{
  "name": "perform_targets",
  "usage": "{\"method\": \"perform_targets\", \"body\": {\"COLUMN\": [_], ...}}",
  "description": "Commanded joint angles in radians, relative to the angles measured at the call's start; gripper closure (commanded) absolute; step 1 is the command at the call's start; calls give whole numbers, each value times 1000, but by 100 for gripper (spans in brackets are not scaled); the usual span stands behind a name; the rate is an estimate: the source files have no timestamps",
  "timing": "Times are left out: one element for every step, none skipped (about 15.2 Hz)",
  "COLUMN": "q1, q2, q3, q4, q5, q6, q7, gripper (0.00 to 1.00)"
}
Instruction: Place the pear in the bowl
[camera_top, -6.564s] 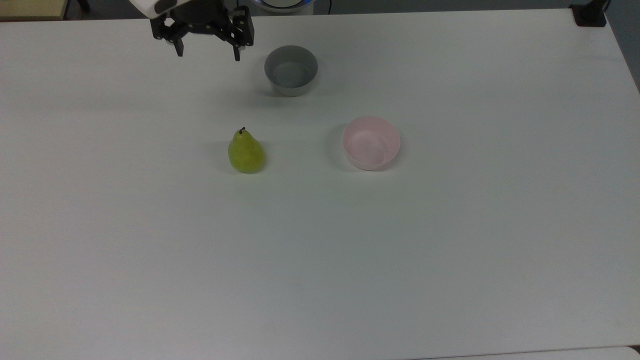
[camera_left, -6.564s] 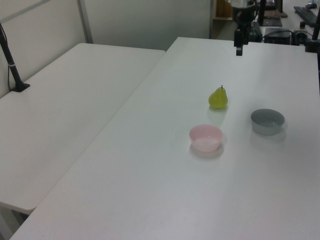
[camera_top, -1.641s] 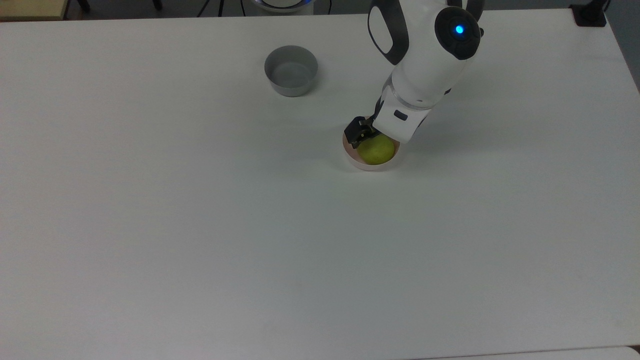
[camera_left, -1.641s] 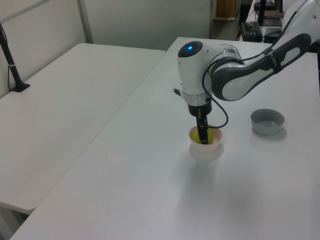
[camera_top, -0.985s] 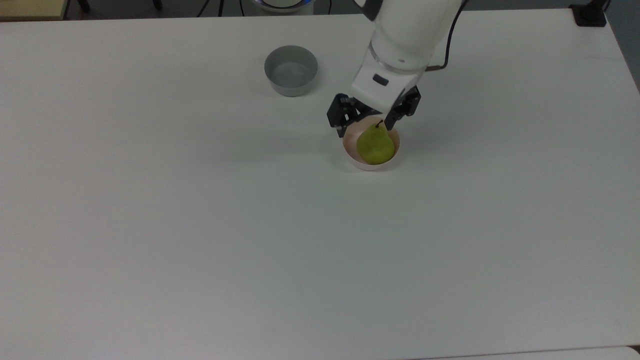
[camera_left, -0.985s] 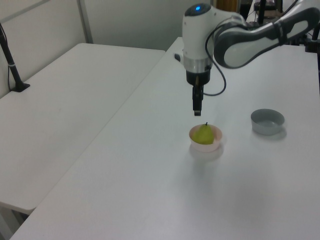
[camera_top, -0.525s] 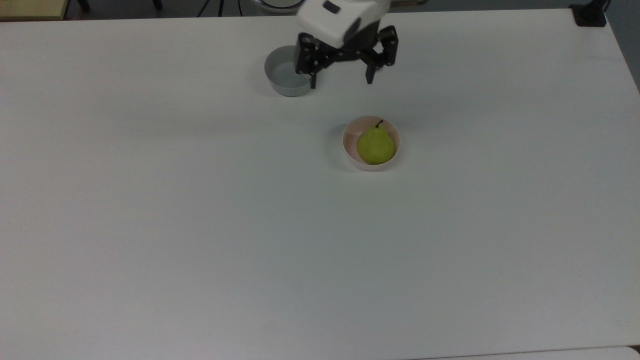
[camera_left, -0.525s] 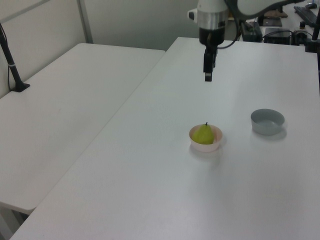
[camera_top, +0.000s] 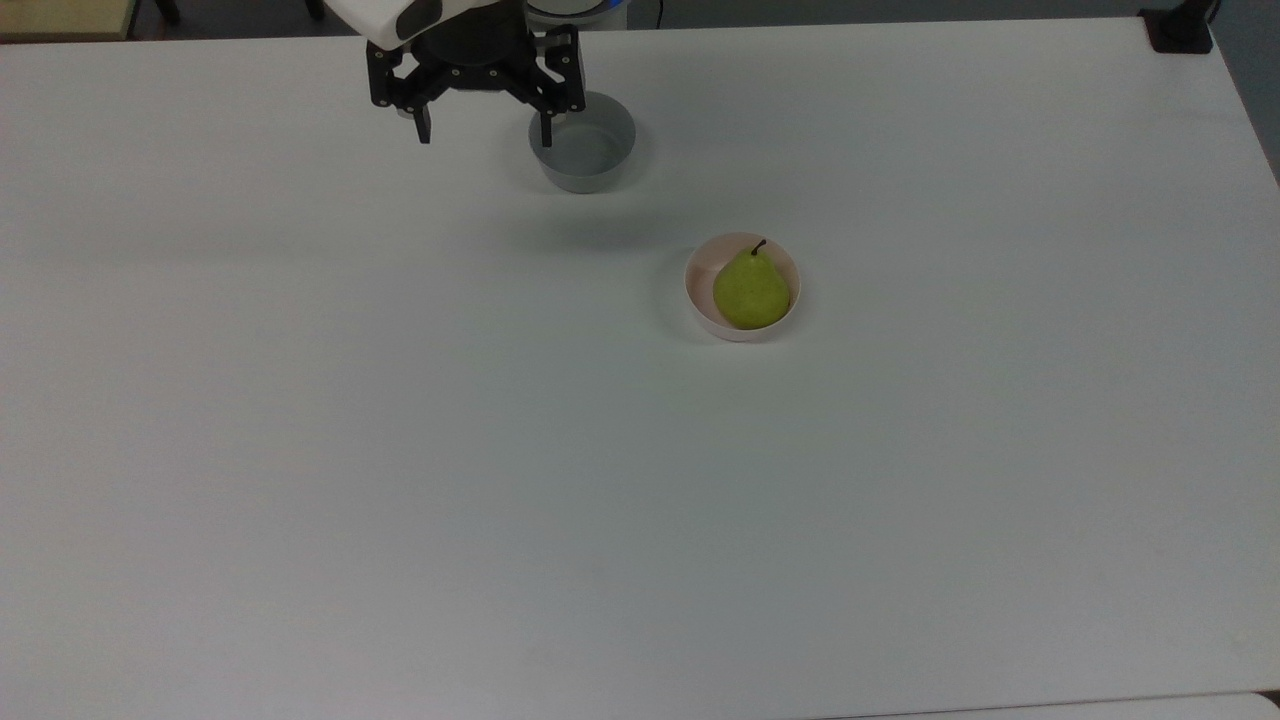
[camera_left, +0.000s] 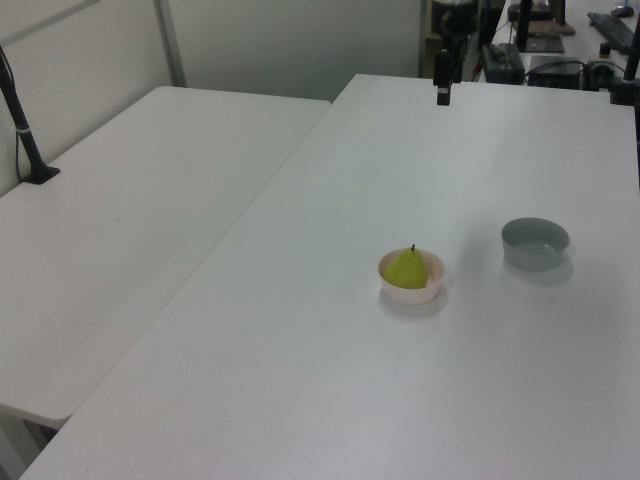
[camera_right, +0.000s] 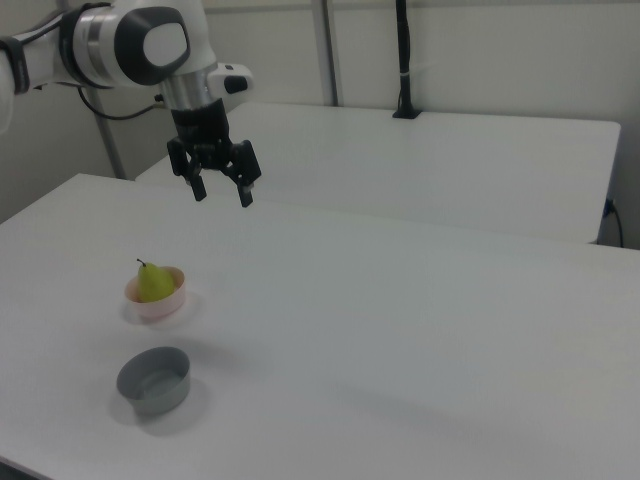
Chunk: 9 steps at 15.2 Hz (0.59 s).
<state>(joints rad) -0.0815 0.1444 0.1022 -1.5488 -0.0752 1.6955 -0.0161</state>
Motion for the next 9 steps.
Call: {"method": "perform_targets", "body": {"q1": [6, 6, 14, 20, 22, 22, 22, 22, 22], "q2": [-22, -25, -29, -31, -31, -31, -31, -32, -32], "q3": [-12, -16, -38, -55, -56, -56, -58, -58, -59], "q4": [-47, -45, -45, -45, -45, -47, -47, -47, -47], "q5": [6, 6, 6, 6, 6, 6, 6, 6, 6], "q6": [-11, -11, -8, -8, -10, -11, -14, -14, -14], "q7": [-15, -15, -15, -15, -16, -16, -16, -16, -16], "gripper": [0, 0, 0, 0, 0, 0, 0, 0, 0]}}
